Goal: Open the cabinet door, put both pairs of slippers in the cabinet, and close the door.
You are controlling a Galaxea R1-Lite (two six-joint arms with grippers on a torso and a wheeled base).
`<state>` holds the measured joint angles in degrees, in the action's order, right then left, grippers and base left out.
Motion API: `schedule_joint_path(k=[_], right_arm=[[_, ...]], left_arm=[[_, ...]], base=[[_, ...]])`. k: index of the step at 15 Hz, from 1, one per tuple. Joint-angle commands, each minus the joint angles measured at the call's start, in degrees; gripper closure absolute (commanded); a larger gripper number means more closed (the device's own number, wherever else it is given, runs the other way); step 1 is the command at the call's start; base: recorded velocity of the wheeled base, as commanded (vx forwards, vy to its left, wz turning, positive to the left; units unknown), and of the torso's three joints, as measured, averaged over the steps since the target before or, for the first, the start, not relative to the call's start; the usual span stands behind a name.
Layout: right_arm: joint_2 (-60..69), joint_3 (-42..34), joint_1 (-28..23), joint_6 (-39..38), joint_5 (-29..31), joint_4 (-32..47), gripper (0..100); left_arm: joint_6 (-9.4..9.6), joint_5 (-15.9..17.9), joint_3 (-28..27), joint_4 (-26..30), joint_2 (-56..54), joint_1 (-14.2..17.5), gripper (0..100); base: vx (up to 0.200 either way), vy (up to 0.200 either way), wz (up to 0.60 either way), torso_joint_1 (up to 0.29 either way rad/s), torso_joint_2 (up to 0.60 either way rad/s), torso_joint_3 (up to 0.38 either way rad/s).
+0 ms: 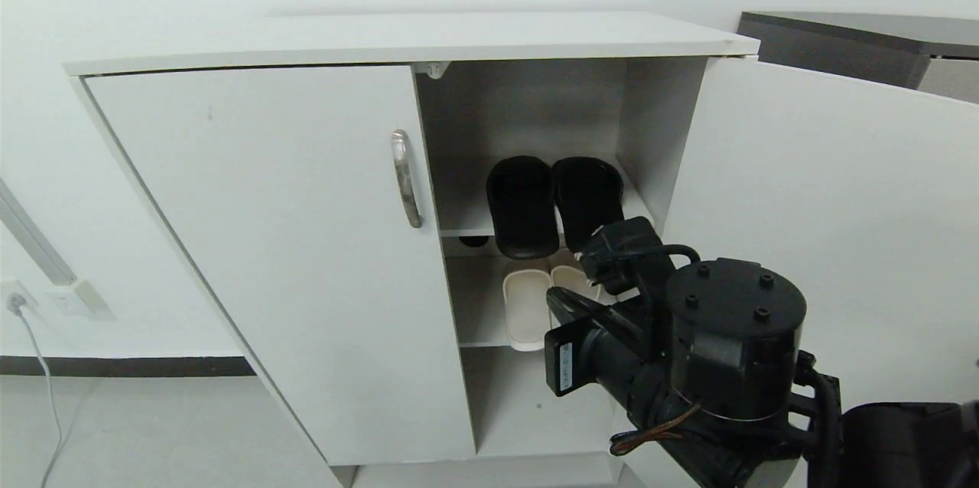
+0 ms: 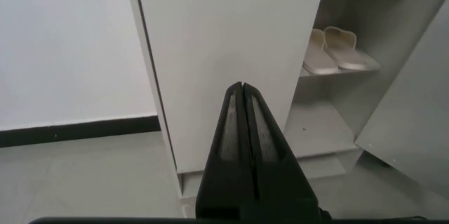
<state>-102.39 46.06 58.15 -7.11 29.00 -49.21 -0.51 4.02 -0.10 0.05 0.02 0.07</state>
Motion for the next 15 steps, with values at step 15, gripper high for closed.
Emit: schedule_joint_path(k=[15], right_arm=[[-1.59,-2.55,-1.46,-0.1,-0.44,-0.88,100]], left_arm=[[-0.1,0.02,0.01,-0.05,0.06,0.01,100]], base=[[-0.16,0.0,0.0,0.002,0.0,0.001]])
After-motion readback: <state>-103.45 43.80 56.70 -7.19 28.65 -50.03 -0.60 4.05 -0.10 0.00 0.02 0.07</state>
